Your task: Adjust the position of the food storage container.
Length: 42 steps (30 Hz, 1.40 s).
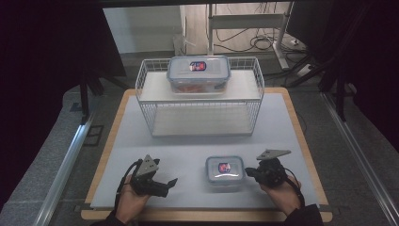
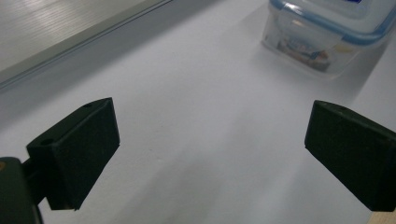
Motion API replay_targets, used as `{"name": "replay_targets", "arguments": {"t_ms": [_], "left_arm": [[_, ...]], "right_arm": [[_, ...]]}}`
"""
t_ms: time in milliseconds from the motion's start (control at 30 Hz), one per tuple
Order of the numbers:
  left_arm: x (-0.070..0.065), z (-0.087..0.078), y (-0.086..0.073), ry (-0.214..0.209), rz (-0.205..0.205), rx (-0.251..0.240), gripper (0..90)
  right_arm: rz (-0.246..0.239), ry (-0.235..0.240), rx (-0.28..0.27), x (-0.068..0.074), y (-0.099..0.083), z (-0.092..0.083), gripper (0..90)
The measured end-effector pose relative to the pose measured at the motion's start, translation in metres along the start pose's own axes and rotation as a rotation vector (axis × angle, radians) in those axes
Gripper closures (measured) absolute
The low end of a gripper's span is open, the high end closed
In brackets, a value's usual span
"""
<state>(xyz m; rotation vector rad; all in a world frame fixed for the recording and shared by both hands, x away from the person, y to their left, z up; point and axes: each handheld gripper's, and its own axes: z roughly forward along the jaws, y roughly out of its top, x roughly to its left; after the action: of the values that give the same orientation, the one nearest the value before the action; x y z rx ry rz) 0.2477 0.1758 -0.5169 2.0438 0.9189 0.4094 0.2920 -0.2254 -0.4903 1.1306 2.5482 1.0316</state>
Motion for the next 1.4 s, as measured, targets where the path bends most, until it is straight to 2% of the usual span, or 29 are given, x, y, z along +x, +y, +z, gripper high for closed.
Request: {"name": "replay_targets", "arguments": {"t_ms": [267, 367, 667, 733, 767, 800, 900, 967, 1000, 1033, 1067, 1100, 1133, 1167, 1200, 1233, 1267, 1300, 1400], "left_arm": [[0.003, -0.001, -0.001, 0.006, -0.01, 0.006, 2.9], [0.003, -0.001, -0.001, 0.007, -0.009, 0.005, 3.0], [0.003, -0.001, -0.002, 0.003, -0.015, 0.01, 3.1], [0.003, -0.001, -0.002, 0.003, -0.015, 0.01, 3.3], [0.003, -0.001, -0.001, 0.003, -0.017, 0.013, 3.5], [0.003, -0.001, -0.001, 0.003, -0.017, 0.013, 3.6], [0.003, -0.001, -0.001, 0.006, -0.015, 0.023, 4.2], [0.003, -0.001, -0.001, 0.01, -0.012, 0.027, 4.4], [0.003, -0.001, -0.001, 0.01, -0.012, 0.027, 4.5], [0.003, -0.001, -0.001, 0.011, -0.01, 0.03, 4.5], [0.003, -0.001, -0.001, 0.011, -0.01, 0.03, 4.6], [0.003, -0.002, -0.001, 0.016, -0.004, 0.035, 4.7], [0.003, -0.002, -0.001, 0.016, -0.004, 0.035, 4.8], [0.003, -0.001, -0.001, 0.017, -0.003, 0.039, 4.9], [0.003, -0.001, -0.001, 0.017, -0.003, 0.039, 5.0], [0.003, -0.001, -0.002, 0.018, -0.001, 0.046, 5.0], [0.003, -0.001, -0.002, 0.018, -0.001, 0.046, 5.0], [0.003, 0.0, -0.002, 0.021, -0.003, 0.05, 5.1], [0.004, 0.0, -0.003, 0.022, -0.002, 0.052, 5.0]], "right_arm": [[-0.051, 0.067, 0.012, 0.02, 0.016, 0.02, 89.6], [-0.06, 0.077, 0.014, 0.024, 0.021, 0.025, 89.6], [-0.079, 0.096, 0.013, 0.026, 0.03, 0.035, 89.5], [-0.082, 0.091, 0.015, 0.025, 0.029, 0.034, 89.3], [-0.101, 0.059, 0.014, 0.023, 0.027, 0.032, 86.7], [-0.101, 0.059, 0.014, 0.023, 0.027, 0.032, 86.7], [-0.11, 0.033, -0.019, 0.016, 0.023, 0.026, 76.8], [-0.112, 0.031, -0.036, 0.013, 0.021, 0.022, 70.2], [-0.112, 0.031, -0.036, 0.013, 0.021, 0.022, 70.2], [-0.103, 0.032, -0.049, 0.01, 0.019, 0.02, 64.3], [-0.103, 0.032, -0.049, 0.01, 0.019, 0.02, 64.3], [-0.101, 0.036, -0.061, 0.007, 0.017, 0.019, 57.0], [-0.101, 0.036, -0.061, 0.007, 0.017, 0.019, 57.0], [-0.104, 0.033, -0.066, 0.004, 0.015, 0.018, 48.7], [-0.104, 0.033, -0.066, 0.004, 0.015, 0.018, 48.7], [-0.11, 0.037, -0.074, 0.002, 0.013, 0.018, 41.7], [-0.11, 0.037, -0.074, 0.002, 0.013, 0.018, 41.7], [-0.113, 0.026, -0.076, -0.001, 0.011, 0.018, 34.0], [-0.114, 0.018, -0.092, -0.003, 0.009, 0.019, 24.2]]}}
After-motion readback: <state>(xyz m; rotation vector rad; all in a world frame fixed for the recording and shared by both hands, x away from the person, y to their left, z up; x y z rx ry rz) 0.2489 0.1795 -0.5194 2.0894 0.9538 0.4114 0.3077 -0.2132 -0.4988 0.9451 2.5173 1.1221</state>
